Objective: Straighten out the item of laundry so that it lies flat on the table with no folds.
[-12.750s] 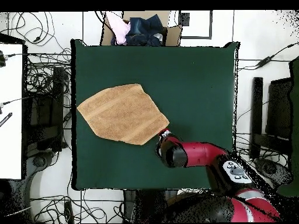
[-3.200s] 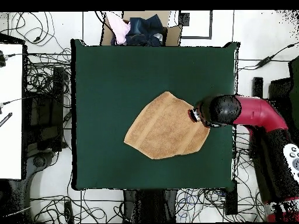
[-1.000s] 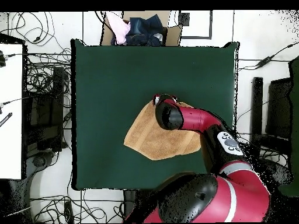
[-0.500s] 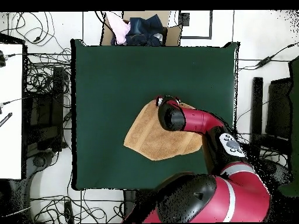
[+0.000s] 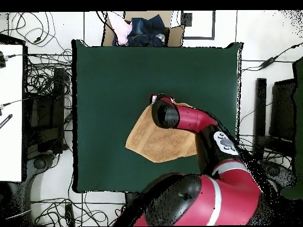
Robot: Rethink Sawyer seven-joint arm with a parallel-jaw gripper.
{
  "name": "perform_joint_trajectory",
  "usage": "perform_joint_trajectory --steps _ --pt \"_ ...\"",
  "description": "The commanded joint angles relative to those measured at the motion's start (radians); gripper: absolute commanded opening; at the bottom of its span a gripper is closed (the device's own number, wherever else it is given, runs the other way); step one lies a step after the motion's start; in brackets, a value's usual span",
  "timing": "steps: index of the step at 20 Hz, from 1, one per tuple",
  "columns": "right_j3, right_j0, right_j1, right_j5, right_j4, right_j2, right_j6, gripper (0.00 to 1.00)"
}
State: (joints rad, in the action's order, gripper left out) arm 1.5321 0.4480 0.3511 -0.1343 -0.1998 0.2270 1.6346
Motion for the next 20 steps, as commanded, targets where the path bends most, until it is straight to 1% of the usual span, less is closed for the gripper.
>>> perform_joint_trajectory --steps 1,4,5,9,11,12,16,20 --pt "0.068 -0.11 -0.005 -0.151 0.122 -0.045 0.274 0.0" --pt "0.072 -0.131 0.001 -0.149 0.148 -0.069 0.265 0.0" --pt "0.077 -0.134 0.001 -0.139 0.163 -0.075 0.246 1.0" --pt "0.081 -0.135 0.004 -0.114 0.151 -0.091 0.227 1.0" --pt "0.08 -0.121 0.003 -0.119 0.142 -0.082 0.195 1.0" --pt "0.085 -0.11 0.002 -0.118 0.14 -0.075 0.182 0.0" --pt "0.117 -0.088 0.007 -0.101 0.128 -0.057 0.174 0.0" --pt "0.125 -0.077 0.013 -0.113 0.117 -0.062 0.162 0.0"
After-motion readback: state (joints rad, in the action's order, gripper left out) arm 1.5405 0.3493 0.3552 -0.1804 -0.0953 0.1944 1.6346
